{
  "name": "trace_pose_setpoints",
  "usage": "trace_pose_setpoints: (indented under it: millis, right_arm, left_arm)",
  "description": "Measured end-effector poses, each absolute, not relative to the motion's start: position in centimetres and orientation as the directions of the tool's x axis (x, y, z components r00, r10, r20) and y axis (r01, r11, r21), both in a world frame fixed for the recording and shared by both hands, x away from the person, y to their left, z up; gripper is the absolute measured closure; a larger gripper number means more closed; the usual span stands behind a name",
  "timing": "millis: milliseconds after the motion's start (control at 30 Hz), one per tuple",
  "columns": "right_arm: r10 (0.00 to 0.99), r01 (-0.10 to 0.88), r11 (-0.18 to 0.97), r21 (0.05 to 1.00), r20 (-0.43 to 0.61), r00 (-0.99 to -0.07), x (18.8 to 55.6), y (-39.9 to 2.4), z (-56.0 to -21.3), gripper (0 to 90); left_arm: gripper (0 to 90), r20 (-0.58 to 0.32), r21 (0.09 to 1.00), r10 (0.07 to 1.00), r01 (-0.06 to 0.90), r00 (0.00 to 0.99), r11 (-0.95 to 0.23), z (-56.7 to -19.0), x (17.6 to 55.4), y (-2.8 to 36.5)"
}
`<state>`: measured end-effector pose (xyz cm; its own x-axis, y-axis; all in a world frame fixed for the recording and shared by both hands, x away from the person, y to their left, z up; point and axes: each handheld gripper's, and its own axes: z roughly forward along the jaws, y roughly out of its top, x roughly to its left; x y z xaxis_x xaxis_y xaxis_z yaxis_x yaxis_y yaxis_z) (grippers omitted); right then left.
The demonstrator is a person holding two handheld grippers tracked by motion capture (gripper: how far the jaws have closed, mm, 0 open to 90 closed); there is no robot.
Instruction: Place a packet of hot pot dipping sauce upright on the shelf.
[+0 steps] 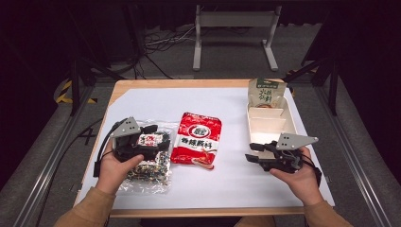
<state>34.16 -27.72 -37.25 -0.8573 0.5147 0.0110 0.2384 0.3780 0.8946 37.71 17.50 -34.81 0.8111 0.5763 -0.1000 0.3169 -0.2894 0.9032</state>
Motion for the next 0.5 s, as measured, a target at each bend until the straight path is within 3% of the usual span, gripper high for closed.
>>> trace_pose_setpoints:
  millis: [400, 500]
  right_arm:
    - [0.507, 0.253, 0.384, 0.888, 0.026, -0.862, 33.7, -27.6, -37.8, 54.4]
    - [0.512, 0.254, 0.379, 0.89, 0.026, -0.858, 33.6, -27.8, -37.8, 54.3]
  left_arm:
    - [24.4, -0.079, 0.898, 0.584, 0.312, 0.808, -0.311, -34.1, 42.4, 15.3]
    - [24.8, -0.109, 0.894, 0.585, 0.337, 0.804, -0.296, -34.4, 43.4, 15.1]
